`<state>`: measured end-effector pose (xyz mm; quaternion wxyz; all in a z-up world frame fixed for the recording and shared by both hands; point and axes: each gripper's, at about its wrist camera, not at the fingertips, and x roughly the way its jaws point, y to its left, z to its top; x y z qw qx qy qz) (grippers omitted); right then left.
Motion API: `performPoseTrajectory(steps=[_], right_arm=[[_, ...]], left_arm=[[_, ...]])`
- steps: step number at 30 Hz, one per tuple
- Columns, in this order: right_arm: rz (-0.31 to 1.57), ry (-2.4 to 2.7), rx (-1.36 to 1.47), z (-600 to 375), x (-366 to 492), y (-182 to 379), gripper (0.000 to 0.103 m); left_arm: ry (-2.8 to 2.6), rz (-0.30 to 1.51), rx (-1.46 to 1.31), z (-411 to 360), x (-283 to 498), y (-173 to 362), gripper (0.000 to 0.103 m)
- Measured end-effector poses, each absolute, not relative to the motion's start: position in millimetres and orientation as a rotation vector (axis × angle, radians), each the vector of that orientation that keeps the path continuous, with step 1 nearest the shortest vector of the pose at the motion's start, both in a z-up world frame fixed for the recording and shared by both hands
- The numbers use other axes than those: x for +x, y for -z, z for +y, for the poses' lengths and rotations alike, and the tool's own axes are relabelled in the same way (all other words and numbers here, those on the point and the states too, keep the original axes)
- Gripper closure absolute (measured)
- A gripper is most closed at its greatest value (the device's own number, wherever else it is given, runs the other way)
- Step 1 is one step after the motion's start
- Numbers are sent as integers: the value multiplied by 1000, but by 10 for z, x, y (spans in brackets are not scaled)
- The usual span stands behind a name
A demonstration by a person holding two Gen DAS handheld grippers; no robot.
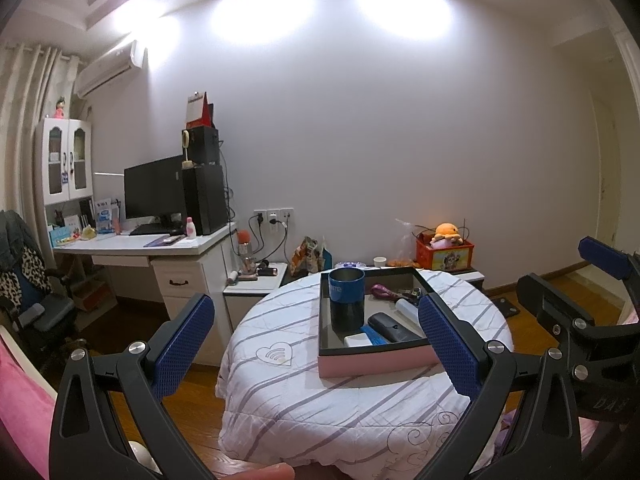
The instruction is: Organize rigid objects
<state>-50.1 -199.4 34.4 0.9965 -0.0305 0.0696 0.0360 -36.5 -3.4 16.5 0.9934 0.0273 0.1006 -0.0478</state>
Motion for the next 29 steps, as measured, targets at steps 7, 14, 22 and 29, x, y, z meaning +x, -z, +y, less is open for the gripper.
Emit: performPoseTrajectory(steps=[7,14,22,29], right_arm=[[144,-73,-62,-1997,-495,-349,0],[148,-72,-63,-2004,-477,-352,0],[152,-69,-71,-2013,-474,-340,0],[155,-74,-72,-2021,-462,-327,0]], left_arm=[[95,205,56,-20,-362,-162,0],[83,188,69,-20,-379,-153,0],[77,183,75,-16,-389,-157,0],[86,197,72,-28,-362,-149,0]])
